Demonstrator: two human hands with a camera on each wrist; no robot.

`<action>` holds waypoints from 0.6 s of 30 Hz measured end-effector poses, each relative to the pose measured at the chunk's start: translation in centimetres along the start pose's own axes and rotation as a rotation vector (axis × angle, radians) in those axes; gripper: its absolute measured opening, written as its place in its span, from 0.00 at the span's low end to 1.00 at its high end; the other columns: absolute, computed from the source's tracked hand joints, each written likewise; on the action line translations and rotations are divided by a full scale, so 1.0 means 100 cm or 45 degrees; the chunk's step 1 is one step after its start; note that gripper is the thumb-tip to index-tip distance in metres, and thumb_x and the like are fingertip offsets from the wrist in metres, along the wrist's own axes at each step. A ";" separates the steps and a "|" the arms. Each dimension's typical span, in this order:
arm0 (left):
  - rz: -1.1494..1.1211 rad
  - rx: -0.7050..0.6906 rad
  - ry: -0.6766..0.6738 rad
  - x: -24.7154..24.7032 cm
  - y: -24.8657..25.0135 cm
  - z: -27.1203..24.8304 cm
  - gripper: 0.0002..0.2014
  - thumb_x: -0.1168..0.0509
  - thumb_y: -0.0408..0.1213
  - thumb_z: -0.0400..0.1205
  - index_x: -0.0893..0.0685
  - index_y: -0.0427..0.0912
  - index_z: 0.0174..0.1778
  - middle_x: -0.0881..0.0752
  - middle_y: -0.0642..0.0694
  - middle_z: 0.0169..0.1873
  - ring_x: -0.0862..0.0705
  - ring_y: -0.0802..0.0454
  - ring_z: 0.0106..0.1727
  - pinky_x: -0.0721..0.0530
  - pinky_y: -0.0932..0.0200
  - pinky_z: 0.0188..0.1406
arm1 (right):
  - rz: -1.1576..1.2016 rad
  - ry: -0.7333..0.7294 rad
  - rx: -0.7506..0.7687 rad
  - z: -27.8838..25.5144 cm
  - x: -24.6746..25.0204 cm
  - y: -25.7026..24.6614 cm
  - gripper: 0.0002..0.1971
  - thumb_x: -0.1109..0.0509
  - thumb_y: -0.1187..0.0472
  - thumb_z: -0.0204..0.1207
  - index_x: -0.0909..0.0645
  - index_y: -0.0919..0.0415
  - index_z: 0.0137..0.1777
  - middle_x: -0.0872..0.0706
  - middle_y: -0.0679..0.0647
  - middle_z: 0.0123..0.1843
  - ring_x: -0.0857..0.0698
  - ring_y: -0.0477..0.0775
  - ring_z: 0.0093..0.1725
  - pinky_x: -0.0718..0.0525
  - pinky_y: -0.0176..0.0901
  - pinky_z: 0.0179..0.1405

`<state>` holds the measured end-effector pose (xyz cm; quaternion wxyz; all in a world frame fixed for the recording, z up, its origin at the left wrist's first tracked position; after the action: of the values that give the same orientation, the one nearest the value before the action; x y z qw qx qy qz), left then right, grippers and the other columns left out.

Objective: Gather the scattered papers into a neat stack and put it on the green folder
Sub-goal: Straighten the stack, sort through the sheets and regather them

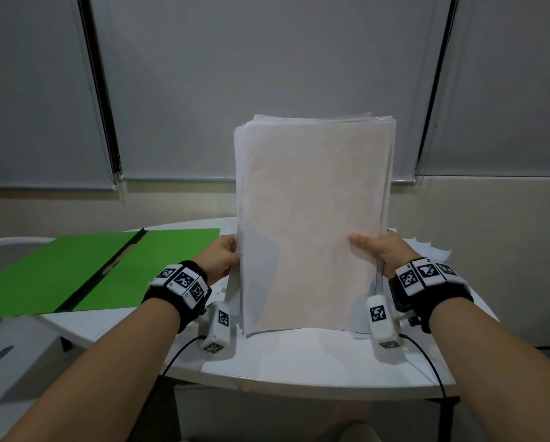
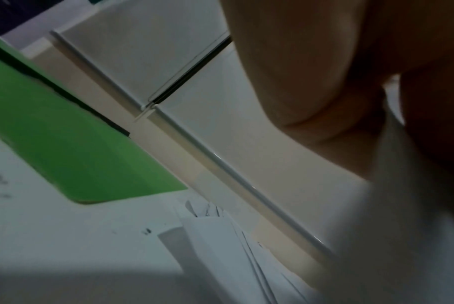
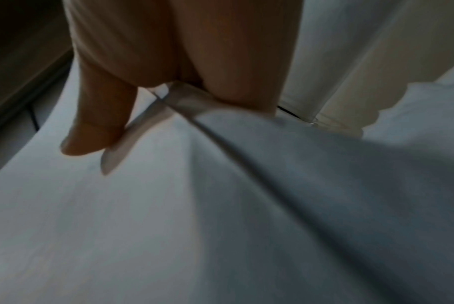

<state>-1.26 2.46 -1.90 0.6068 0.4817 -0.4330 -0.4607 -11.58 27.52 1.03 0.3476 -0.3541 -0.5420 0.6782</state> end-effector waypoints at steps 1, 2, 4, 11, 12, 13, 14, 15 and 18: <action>0.026 -0.041 0.043 0.001 0.003 0.000 0.13 0.35 0.14 0.68 0.16 0.34 0.42 0.08 0.51 0.29 0.10 0.59 0.32 0.12 0.65 0.34 | -0.046 0.003 -0.015 0.001 0.000 0.001 0.25 0.16 0.55 0.43 0.16 0.66 0.40 0.09 0.55 0.31 0.11 0.58 0.36 0.09 0.41 0.39; 0.046 -0.088 0.099 0.002 0.006 0.001 0.13 0.34 0.14 0.66 0.16 0.34 0.41 0.09 0.52 0.28 0.10 0.59 0.31 0.12 0.65 0.33 | -0.087 0.032 -0.020 0.003 0.002 0.002 0.28 0.15 0.54 0.40 0.17 0.68 0.39 0.09 0.58 0.33 0.12 0.60 0.39 0.11 0.45 0.45; 0.090 -0.149 0.224 0.001 0.011 -0.002 0.11 0.33 0.14 0.70 0.16 0.35 0.38 0.10 0.53 0.25 0.12 0.62 0.28 0.14 0.64 0.31 | -0.167 0.100 -0.002 0.004 0.006 0.003 0.36 0.12 0.46 0.37 0.21 0.67 0.41 0.16 0.64 0.38 0.17 0.61 0.42 0.15 0.54 0.52; 0.312 -0.267 0.426 -0.004 0.029 -0.006 0.04 0.35 0.27 0.78 0.17 0.38 0.39 0.16 0.46 0.35 0.17 0.52 0.37 0.18 0.62 0.39 | -0.105 0.242 0.173 0.000 0.003 -0.010 0.09 0.22 0.59 0.68 0.20 0.59 0.36 0.14 0.55 0.34 0.14 0.53 0.31 0.15 0.46 0.42; 0.407 -0.254 0.359 -0.007 0.029 -0.004 0.07 0.35 0.29 0.78 0.18 0.42 0.36 0.16 0.47 0.35 0.18 0.50 0.39 0.19 0.59 0.42 | -0.067 0.243 0.189 -0.001 0.003 -0.010 0.05 0.23 0.61 0.69 0.17 0.59 0.40 0.12 0.56 0.39 0.12 0.53 0.35 0.12 0.47 0.44; 0.465 -0.233 0.275 -0.010 0.028 -0.003 0.09 0.35 0.27 0.78 0.18 0.44 0.36 0.16 0.48 0.35 0.18 0.50 0.40 0.19 0.59 0.42 | -0.054 0.244 0.200 -0.002 0.004 -0.010 0.05 0.24 0.61 0.70 0.16 0.58 0.43 0.11 0.57 0.41 0.11 0.55 0.37 0.12 0.48 0.47; 0.454 -0.220 0.195 -0.012 0.026 -0.003 0.09 0.35 0.24 0.78 0.18 0.43 0.40 0.15 0.49 0.36 0.17 0.51 0.41 0.18 0.63 0.41 | -0.059 0.247 0.203 -0.003 0.006 -0.010 0.05 0.25 0.60 0.71 0.16 0.58 0.45 0.10 0.57 0.42 0.11 0.56 0.39 0.12 0.50 0.49; 0.354 -0.197 0.138 -0.012 0.026 -0.005 0.09 0.35 0.22 0.78 0.17 0.40 0.45 0.14 0.50 0.38 0.15 0.52 0.41 0.16 0.66 0.38 | -0.063 0.246 0.201 -0.003 0.008 -0.010 0.06 0.25 0.59 0.71 0.16 0.58 0.46 0.10 0.56 0.42 0.12 0.56 0.40 0.13 0.51 0.50; -0.291 -0.131 0.023 -0.007 0.030 -0.010 0.09 0.33 0.33 0.75 0.15 0.46 0.50 0.10 0.53 0.36 0.12 0.58 0.34 0.16 0.68 0.29 | -0.030 0.257 0.214 -0.003 0.013 -0.008 0.06 0.26 0.56 0.70 0.16 0.56 0.45 0.08 0.49 0.35 0.10 0.49 0.36 0.13 0.48 0.49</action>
<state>0.00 3.68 0.80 0.5782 0.5004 -0.3456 -0.5439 -11.92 28.96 1.66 0.4367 -0.3837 -0.4497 0.6782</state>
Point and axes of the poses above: each hand's wrist, its own z-axis towards the middle knuckle, its own x-axis out of the back of the hand, y = z × x, the point moved 9 cm from there along z, towards the middle knuckle
